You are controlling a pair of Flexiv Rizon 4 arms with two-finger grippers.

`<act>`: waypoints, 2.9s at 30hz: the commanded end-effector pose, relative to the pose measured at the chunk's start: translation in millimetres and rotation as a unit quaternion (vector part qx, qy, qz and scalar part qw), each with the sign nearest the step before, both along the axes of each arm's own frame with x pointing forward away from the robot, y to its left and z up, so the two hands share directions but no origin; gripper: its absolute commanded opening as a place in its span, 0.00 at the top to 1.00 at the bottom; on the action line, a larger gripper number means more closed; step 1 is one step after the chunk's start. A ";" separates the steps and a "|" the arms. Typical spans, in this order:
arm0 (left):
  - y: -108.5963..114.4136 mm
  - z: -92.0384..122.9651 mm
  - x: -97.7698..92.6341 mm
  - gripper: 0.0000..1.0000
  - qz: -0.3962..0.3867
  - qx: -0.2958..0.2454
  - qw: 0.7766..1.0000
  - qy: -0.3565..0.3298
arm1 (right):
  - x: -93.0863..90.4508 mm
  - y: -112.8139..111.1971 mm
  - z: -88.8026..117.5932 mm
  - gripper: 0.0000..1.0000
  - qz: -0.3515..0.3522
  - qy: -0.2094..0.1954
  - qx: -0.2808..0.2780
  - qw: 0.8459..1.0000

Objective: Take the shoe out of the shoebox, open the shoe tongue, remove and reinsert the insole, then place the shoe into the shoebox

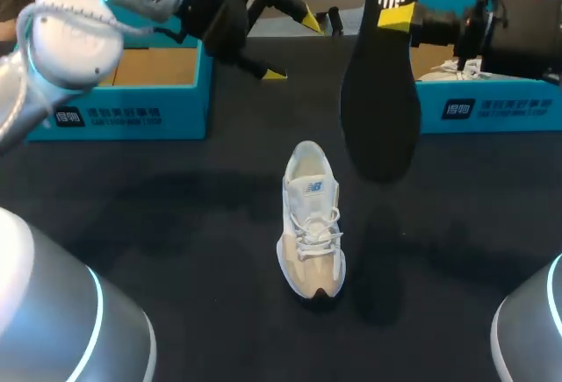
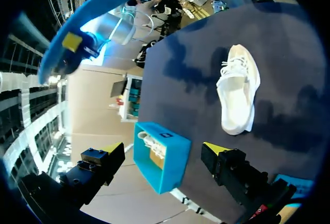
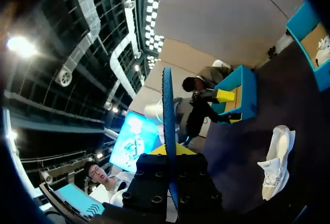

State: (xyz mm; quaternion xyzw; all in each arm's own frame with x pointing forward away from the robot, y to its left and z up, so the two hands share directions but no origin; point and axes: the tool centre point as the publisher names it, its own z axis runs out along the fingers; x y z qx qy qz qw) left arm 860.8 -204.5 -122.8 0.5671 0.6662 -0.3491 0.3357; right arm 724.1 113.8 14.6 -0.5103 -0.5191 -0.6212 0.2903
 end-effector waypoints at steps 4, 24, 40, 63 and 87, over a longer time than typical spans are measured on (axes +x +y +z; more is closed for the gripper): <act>1.9 10.0 -7.6 0.00 0.013 -0.167 0.985 -0.033 | 17.6 10.9 1.7 1.00 0.007 0.016 -0.020 1.000; -10.1 31.6 -26.5 0.00 -0.007 -0.234 0.970 -0.066 | 49.6 0.6 -27.3 1.00 -0.040 0.099 0.026 0.994; 1.7 44.0 -56.7 0.00 -0.037 -0.254 0.965 -0.059 | 123.5 -11.2 -61.5 1.00 0.007 0.197 0.036 0.980; -36.3 54.2 -61.5 0.00 -0.062 -0.295 0.952 -0.058 | 155.5 41.2 -87.4 1.00 0.043 0.264 0.041 0.963; -40.4 43.7 -61.6 1.00 -0.071 -0.282 0.954 -0.068 | 147.7 46.5 -94.1 1.00 0.038 0.274 0.046 0.960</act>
